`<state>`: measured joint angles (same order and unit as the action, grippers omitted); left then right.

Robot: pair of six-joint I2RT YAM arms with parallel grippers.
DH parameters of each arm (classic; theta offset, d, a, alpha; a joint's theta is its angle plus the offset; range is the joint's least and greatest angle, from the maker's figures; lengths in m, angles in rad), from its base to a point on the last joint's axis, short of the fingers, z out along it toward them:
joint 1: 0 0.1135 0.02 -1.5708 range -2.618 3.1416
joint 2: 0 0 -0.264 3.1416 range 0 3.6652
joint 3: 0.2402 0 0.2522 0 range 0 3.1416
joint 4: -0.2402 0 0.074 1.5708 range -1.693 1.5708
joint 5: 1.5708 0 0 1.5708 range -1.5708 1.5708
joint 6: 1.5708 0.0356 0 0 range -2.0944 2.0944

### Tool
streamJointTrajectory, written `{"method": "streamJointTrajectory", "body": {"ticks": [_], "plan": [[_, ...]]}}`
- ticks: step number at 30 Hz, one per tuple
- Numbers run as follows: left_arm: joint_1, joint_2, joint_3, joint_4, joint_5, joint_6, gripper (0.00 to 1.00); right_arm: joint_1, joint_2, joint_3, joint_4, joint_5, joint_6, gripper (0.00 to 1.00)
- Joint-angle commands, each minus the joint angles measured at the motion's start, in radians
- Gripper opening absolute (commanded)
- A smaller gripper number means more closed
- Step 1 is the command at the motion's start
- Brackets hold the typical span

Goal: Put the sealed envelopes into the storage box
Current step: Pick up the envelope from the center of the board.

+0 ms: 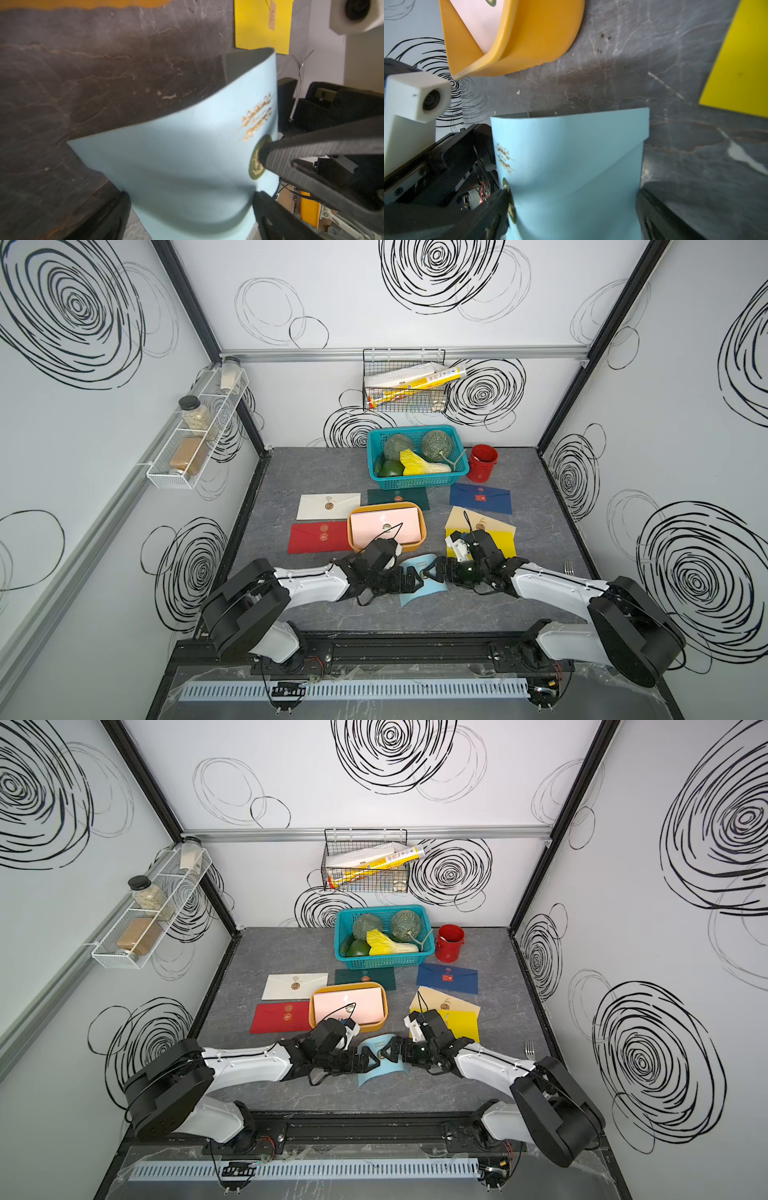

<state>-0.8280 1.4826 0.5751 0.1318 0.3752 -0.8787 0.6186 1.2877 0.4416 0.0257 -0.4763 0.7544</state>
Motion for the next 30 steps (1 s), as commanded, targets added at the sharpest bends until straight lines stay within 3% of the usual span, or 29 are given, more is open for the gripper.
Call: {"method": "streamJointTrajectory", "body": {"ticks": [1,5,19,26,30], "plan": [[-0.005,0.063,0.008,-0.107,-0.012,0.08,0.99,0.006,-0.008,0.011,-0.089,0.001,-0.013,1.0],[-0.029,0.095,0.067,-0.184,-0.038,0.146,0.99,0.006,-0.021,0.026,-0.104,0.005,-0.029,1.0],[-0.046,0.149,0.105,-0.169,-0.005,0.168,0.99,0.03,0.035,0.041,-0.141,0.047,-0.074,1.0],[-0.044,0.097,0.13,-0.249,-0.049,0.187,0.99,0.032,0.039,0.039,-0.192,0.122,-0.101,0.9],[-0.038,0.055,0.142,-0.305,-0.081,0.204,0.99,0.032,0.041,0.041,-0.199,0.141,-0.11,0.89]]}}
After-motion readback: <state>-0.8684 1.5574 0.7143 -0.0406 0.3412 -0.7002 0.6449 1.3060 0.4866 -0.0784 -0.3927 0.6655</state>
